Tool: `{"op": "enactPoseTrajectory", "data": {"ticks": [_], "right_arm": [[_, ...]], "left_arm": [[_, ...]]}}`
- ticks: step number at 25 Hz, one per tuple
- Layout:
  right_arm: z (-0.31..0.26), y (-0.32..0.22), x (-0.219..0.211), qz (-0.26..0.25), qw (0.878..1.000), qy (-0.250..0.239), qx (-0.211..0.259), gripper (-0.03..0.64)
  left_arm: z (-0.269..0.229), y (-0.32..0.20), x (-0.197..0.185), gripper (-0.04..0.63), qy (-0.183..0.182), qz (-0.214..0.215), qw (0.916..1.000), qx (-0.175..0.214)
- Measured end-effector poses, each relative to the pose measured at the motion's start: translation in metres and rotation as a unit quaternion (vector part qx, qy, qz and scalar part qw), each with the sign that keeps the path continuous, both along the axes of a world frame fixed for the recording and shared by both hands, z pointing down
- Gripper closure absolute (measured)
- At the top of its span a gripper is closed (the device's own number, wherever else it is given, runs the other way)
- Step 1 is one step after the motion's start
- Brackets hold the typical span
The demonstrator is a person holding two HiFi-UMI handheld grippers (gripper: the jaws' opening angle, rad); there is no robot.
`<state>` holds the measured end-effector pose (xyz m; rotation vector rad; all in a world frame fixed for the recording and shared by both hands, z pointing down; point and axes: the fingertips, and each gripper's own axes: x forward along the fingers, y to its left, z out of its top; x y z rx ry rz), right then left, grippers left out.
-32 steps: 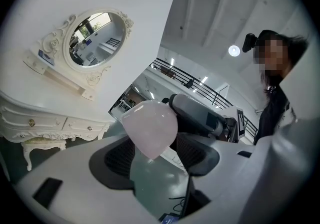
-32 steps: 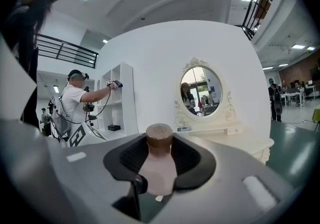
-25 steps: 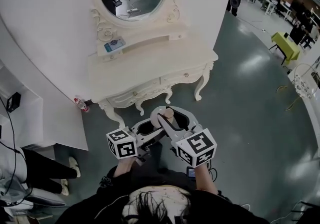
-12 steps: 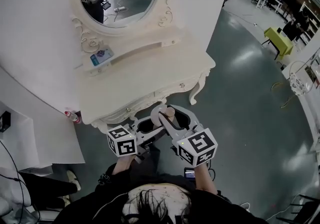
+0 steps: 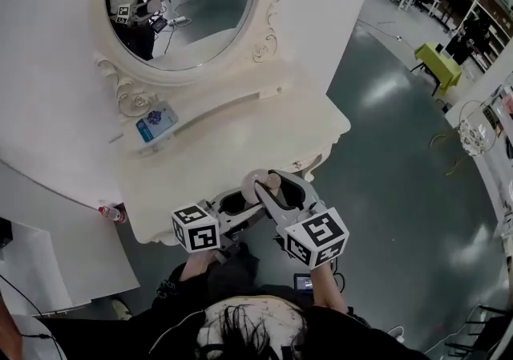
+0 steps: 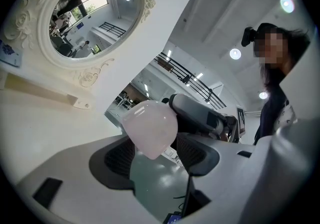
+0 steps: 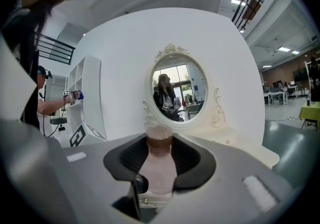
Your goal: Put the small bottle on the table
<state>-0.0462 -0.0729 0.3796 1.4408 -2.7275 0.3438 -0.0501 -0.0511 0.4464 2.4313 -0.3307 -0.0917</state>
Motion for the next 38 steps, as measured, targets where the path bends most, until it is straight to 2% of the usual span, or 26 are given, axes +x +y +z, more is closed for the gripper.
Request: {"op": "enactPoseTrajectory", "data": {"ticks": [10,18,28,33,38], "right_arm": [[0.004,-0.061,-0.015,0.025,1.0,0.012,-0.009,0.469],[0.007,-0.087,-0.023,0.016,1.0,0.019,-0.015,0.468],[0.021,-0.137,-0.018,-0.021,0.999,0.018,-0.027,0.468],[0.029,-0.179,-0.001,-0.05,0.998,0.01,-0.036,0.468],[0.028,-0.222,0.02,-0.083,0.996,0.01,-0.036,0.469]], "left_arm": [[0.003,-0.06,-0.014,0.351,0.011,0.025,0.9996,-0.006],[0.007,-0.085,-0.022,0.351,0.015,0.017,0.9997,-0.011],[0.02,-0.133,-0.014,0.351,0.013,-0.019,0.9994,-0.026],[0.027,-0.175,0.002,0.351,0.004,-0.05,0.9982,-0.032],[0.026,-0.217,0.026,0.351,0.01,-0.085,0.9958,-0.035]]}}
